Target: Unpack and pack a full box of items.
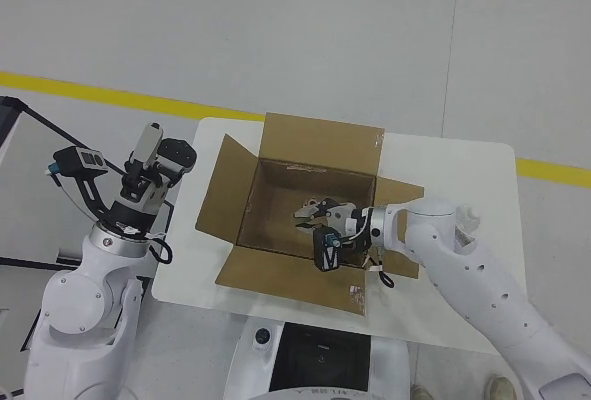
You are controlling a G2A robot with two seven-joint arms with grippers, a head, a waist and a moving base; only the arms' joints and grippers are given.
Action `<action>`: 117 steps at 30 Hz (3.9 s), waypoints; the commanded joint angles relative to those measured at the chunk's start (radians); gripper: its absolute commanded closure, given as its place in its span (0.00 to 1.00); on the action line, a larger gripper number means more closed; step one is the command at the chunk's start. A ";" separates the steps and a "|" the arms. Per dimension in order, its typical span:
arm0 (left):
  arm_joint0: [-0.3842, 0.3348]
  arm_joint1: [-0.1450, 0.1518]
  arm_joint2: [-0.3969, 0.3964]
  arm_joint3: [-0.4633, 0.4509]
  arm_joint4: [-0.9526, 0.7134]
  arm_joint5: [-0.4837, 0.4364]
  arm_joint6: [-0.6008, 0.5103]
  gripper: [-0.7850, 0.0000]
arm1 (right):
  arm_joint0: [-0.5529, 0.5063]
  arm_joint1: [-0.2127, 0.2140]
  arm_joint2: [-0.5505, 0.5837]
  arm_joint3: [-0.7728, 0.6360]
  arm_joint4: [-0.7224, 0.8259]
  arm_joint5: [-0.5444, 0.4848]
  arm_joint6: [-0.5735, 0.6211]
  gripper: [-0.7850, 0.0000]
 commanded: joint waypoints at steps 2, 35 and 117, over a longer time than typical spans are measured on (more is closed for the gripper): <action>0.000 0.000 0.000 0.000 0.000 0.000 0.000 0.00 | 0.000 0.000 0.000 0.000 0.000 0.000 0.000 1.00; 0.000 0.000 0.000 0.000 0.000 0.000 0.000 0.00 | -0.813 0.088 0.731 -0.512 0.257 0.386 0.122 1.00; 0.000 0.000 0.000 0.000 0.000 0.000 0.000 0.00 | -0.736 0.032 0.857 0.247 0.760 0.474 0.307 0.60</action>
